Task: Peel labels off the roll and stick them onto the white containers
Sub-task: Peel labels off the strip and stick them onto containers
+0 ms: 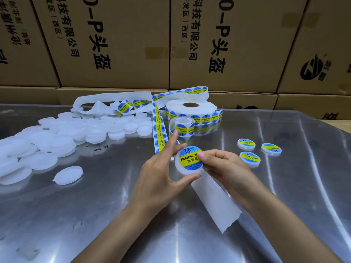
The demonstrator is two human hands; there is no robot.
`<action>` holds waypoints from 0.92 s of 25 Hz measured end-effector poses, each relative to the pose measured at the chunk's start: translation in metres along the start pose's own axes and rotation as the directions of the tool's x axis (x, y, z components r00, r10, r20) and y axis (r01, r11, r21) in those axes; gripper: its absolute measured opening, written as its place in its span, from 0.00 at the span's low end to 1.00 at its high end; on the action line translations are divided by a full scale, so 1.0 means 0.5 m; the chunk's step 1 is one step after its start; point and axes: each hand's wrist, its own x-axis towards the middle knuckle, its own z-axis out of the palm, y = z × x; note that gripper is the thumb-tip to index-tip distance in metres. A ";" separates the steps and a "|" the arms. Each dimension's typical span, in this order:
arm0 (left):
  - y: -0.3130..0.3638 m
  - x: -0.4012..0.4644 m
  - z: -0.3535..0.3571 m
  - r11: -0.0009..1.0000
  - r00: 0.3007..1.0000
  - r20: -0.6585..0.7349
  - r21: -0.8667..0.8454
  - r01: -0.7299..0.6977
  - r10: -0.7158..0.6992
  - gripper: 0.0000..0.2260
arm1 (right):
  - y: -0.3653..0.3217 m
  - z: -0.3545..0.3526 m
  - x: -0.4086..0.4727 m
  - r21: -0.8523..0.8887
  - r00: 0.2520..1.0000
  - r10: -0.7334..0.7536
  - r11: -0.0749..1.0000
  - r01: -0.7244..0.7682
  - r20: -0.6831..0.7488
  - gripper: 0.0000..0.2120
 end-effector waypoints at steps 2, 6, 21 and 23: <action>0.001 0.001 0.000 1.000 1.000 0.007 -0.003 0.009 -0.009 0.44 | 0.000 -0.001 0.001 -0.010 1.000 0.001 1.000 0.000 0.006 0.11; 0.002 -0.001 0.000 1.000 1.000 0.013 -0.002 0.014 -0.014 0.45 | 0.000 0.001 0.002 -0.073 1.000 -0.007 0.997 0.006 -0.014 0.14; 0.012 0.001 -0.001 1.000 0.999 -0.031 -0.012 0.012 -0.013 0.44 | -0.002 0.007 0.000 -0.097 0.996 -0.063 0.994 0.057 -0.058 0.04; 0.013 0.001 -0.001 1.000 0.999 -0.042 -0.020 0.012 -0.013 0.43 | 0.000 0.011 0.001 -0.122 0.991 -0.115 0.987 0.106 -0.068 0.04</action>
